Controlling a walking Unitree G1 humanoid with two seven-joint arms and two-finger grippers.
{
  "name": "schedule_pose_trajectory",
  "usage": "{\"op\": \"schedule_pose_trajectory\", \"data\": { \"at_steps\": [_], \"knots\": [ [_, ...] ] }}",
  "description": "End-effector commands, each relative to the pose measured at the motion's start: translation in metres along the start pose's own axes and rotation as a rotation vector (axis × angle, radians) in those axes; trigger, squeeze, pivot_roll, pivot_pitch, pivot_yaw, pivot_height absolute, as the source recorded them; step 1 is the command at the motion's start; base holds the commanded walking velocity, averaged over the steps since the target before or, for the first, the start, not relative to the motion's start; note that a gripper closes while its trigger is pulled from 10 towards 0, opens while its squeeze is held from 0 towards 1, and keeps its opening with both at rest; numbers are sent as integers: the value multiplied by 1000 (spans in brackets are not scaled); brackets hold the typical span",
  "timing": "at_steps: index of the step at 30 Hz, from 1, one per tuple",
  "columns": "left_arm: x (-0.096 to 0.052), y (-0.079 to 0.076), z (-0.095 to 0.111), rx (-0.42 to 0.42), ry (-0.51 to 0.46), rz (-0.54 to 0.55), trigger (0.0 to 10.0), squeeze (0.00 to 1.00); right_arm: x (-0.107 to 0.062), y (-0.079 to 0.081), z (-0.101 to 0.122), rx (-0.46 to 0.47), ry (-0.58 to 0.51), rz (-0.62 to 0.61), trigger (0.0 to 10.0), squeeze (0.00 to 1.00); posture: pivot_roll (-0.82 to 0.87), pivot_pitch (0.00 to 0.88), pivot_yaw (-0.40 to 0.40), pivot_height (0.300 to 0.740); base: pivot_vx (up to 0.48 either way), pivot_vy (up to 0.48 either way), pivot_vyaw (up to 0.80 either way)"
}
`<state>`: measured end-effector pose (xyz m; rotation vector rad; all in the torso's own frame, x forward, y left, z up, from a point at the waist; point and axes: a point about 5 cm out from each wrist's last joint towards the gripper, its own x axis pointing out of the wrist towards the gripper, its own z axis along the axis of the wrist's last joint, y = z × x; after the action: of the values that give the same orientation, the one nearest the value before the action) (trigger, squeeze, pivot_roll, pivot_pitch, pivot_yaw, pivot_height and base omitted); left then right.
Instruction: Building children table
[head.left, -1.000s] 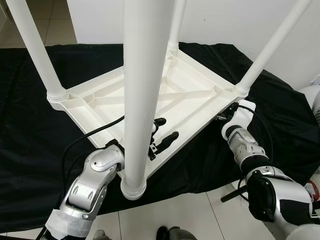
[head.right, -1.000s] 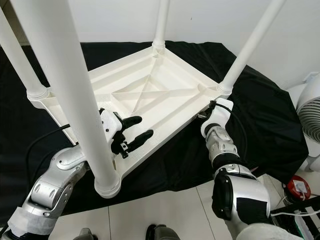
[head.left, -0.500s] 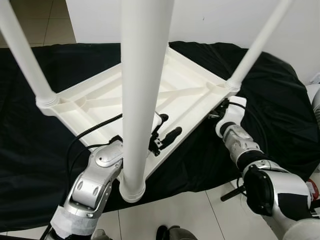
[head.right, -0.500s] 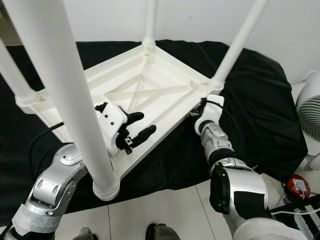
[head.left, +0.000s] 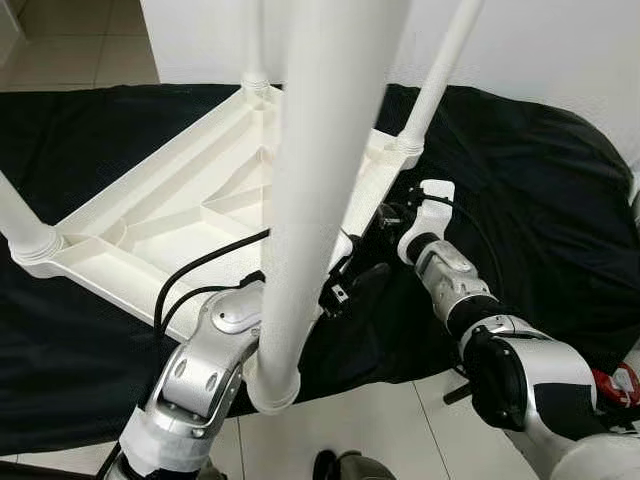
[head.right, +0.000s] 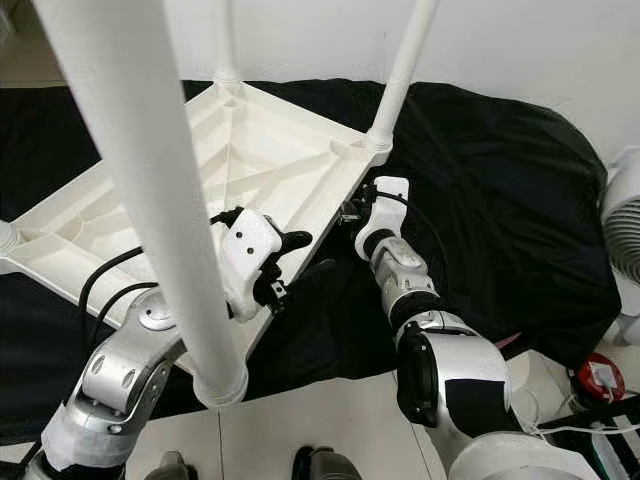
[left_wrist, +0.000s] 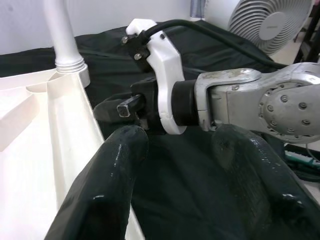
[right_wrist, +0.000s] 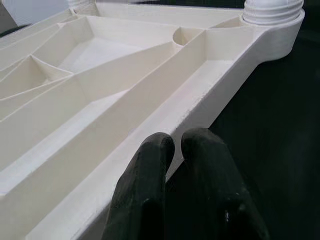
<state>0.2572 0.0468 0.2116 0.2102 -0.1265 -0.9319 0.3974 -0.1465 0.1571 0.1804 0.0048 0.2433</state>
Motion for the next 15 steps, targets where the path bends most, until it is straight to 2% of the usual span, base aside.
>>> {"op": "schedule_pose_trajectory", "data": {
  "at_steps": [1,7,10,11,15],
  "knots": [
    [0,7,4,10,-2,152,10000,0,-1,-3,-1,4,-4,-17,10000,0,151,115,-82,740,0,0,0],
    [-7,20,-1,42,33,208,10000,0,-11,-18,2,24,-109,-40,10000,0,158,117,-82,740,0,0,0],
    [-22,37,-12,119,87,224,10000,0,-24,-26,-4,0,-171,-29,10000,0,150,117,-81,740,0,0,0],
    [-22,37,-12,119,87,224,10000,0,-24,-26,-4,0,-171,-29,10000,0,150,117,-81,740,0,0,0],
    [-38,55,-23,136,137,234,10000,0,-40,-28,-15,-33,-202,0,10000,0,134,118,-74,740,0,0,0]
  ]
}}
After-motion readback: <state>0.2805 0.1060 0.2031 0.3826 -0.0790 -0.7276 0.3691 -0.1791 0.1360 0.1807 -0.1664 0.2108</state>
